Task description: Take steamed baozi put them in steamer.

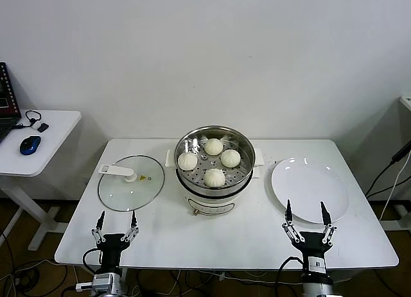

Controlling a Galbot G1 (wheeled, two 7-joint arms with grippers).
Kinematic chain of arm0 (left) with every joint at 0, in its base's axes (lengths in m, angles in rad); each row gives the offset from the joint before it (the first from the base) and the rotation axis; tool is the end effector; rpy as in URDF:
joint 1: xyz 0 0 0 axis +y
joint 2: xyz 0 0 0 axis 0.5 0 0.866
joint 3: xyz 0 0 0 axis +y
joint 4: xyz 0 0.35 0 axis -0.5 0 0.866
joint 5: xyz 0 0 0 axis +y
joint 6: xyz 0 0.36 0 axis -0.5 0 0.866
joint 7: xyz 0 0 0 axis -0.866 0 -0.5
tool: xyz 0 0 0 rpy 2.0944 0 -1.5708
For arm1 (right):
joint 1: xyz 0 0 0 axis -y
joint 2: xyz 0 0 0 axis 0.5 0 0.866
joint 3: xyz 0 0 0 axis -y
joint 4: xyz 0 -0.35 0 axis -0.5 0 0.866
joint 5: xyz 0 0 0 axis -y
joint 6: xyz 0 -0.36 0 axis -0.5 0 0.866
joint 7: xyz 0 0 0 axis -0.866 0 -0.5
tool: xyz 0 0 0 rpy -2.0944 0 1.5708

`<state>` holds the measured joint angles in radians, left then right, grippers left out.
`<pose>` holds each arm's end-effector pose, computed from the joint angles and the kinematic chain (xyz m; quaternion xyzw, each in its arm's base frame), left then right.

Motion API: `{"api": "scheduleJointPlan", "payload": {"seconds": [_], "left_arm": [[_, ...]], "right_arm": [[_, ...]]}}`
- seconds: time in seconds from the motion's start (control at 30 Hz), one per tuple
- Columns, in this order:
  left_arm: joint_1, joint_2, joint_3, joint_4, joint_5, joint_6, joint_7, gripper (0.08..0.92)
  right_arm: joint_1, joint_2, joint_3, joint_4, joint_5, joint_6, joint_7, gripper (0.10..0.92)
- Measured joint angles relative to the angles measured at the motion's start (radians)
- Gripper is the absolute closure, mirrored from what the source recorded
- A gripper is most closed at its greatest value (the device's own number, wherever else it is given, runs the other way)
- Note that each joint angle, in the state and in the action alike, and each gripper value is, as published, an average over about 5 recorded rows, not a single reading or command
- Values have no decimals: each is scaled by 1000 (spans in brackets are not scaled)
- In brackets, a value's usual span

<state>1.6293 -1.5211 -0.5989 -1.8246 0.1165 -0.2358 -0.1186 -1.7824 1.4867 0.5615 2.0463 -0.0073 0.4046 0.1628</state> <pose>0.1484 0.0391 -0.4065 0.0624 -0.9923 -0.0990 0.0411 0.1141 -0.0276 -0.3506 0.0626 0.9943 -0.0401 0.0766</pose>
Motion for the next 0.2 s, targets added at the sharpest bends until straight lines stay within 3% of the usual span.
{"api": "scheduleJointPlan", "payload": {"seconds": [0.2], "left_arm": [[-1,0,0,3,0,0,0,177]], "right_arm": [[-5,0,-2,2,-2,-1,0,203]]}}
